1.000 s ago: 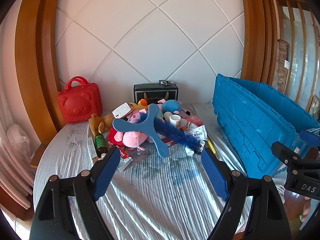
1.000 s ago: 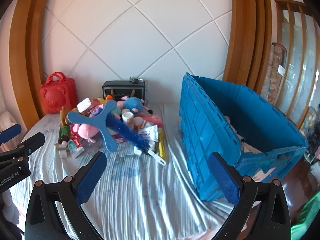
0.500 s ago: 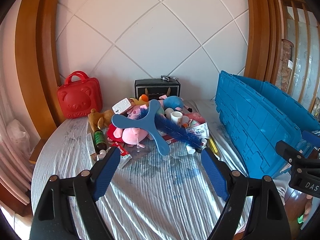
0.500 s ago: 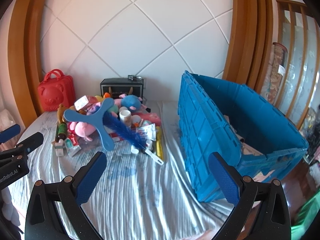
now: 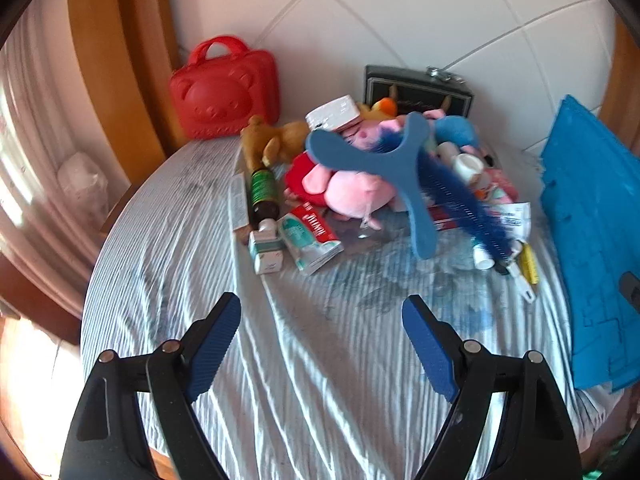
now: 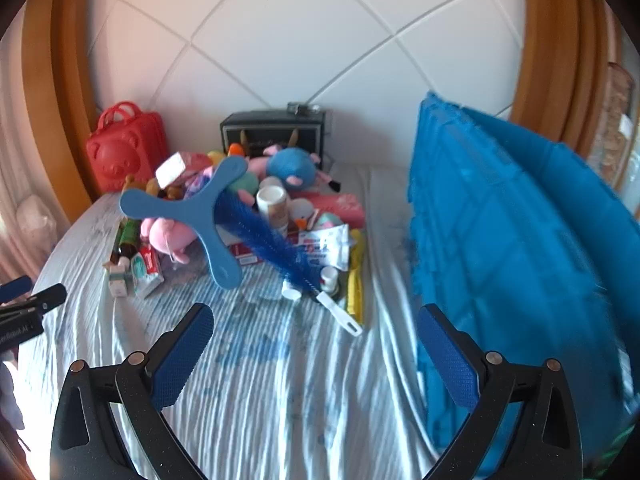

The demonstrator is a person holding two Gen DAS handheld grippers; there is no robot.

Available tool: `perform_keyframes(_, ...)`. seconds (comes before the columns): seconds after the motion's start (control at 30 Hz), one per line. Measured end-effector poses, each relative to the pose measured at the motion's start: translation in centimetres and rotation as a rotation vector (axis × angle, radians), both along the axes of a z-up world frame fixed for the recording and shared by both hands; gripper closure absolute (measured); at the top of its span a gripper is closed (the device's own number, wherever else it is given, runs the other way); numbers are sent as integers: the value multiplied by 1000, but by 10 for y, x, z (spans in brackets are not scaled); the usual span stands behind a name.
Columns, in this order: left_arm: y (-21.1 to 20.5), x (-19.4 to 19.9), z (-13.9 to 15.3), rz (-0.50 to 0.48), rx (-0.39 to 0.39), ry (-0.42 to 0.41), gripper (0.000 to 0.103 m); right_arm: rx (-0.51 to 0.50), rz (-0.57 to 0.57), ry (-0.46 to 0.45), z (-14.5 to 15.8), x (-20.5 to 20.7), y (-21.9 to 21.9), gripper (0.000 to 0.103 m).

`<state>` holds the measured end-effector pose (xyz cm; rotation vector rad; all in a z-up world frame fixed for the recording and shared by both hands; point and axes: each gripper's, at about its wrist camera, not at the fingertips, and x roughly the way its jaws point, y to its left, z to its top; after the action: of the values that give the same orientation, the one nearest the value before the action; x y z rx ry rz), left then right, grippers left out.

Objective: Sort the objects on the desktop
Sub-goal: 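Reach both tools toward the pile, right toward the blue brush, left toward a white medicine box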

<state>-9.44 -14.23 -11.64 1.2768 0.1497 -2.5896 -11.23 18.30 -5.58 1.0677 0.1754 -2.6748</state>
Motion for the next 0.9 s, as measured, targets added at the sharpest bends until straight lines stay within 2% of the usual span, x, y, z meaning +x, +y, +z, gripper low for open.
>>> perform_keyframes(0.13, -45, -13, -31, 168, -6, -69, 20, 16, 33, -68, -35, -39, -6, 0)
perform_keyframes(0.3, -89, -29, -62, 250, -16, -141, 20, 12, 59, -131, -65, -71, -17, 0)
perform_keyframes(0.5, -106, -77, -91, 202, 24, -204, 20, 6, 42, -178, -87, -98, -28, 0)
perform_keyframes(0.9, -133, -161, -160, 196, 37, -309, 20, 149, 44, -276, -140, -163, -47, 0)
